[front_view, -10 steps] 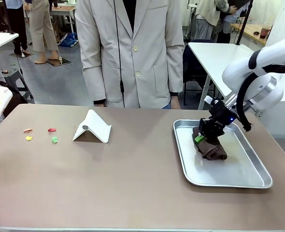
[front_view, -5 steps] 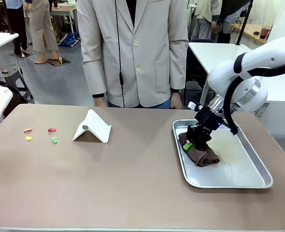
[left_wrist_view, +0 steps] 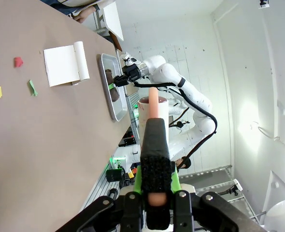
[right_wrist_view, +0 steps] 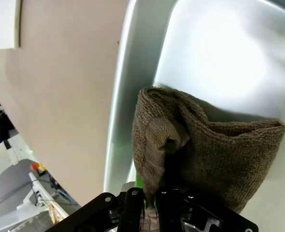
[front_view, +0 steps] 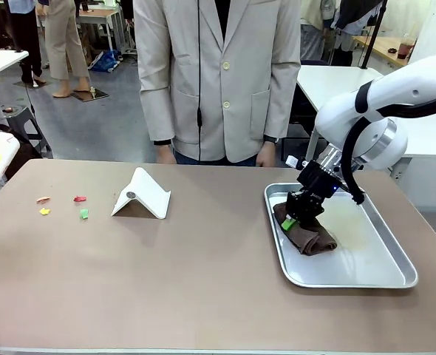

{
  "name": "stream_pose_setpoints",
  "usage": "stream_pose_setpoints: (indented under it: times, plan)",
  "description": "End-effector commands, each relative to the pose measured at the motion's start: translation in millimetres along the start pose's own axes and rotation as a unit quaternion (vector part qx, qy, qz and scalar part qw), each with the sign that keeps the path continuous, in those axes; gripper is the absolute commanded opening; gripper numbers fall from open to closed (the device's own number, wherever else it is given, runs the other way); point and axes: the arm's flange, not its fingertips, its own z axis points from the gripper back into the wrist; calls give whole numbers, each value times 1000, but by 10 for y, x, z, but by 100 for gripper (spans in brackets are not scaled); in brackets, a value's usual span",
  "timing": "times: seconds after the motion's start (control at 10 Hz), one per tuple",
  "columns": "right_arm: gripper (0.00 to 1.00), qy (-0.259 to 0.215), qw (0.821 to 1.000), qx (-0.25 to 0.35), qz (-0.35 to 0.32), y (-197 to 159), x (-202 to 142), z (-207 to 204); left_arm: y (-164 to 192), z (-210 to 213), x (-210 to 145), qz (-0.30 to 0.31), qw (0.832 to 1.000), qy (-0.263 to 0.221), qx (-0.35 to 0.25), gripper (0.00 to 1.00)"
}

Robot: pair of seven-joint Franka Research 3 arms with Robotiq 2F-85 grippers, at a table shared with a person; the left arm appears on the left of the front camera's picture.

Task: Clean the surface of the table.
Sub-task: If a person points to the right, clean the right side of the table with your right hand, and if they point to the left, clean the left side with your left hand.

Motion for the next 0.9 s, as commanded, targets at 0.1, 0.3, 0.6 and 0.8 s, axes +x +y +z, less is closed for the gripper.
stream_pose_setpoints:
  times: [0.1,0.3,0.6,0.8]
  plan:
    - [0,23,998,-54,-37,-179,-100,125,-97,92,-55,-5,1000,2,-5,0]
    - [0,21,997,-51,-56,-280,-214,294,-97,92,-55,-5,1000,2,-5,0]
    - [0,42,993,-64,-87,-436,-383,484,-97,92,-55,-5,1000,2,-5,0]
    - [0,30,992,-54,-110,-593,-526,635,-97,92,-55,-5,1000,2,-5,0]
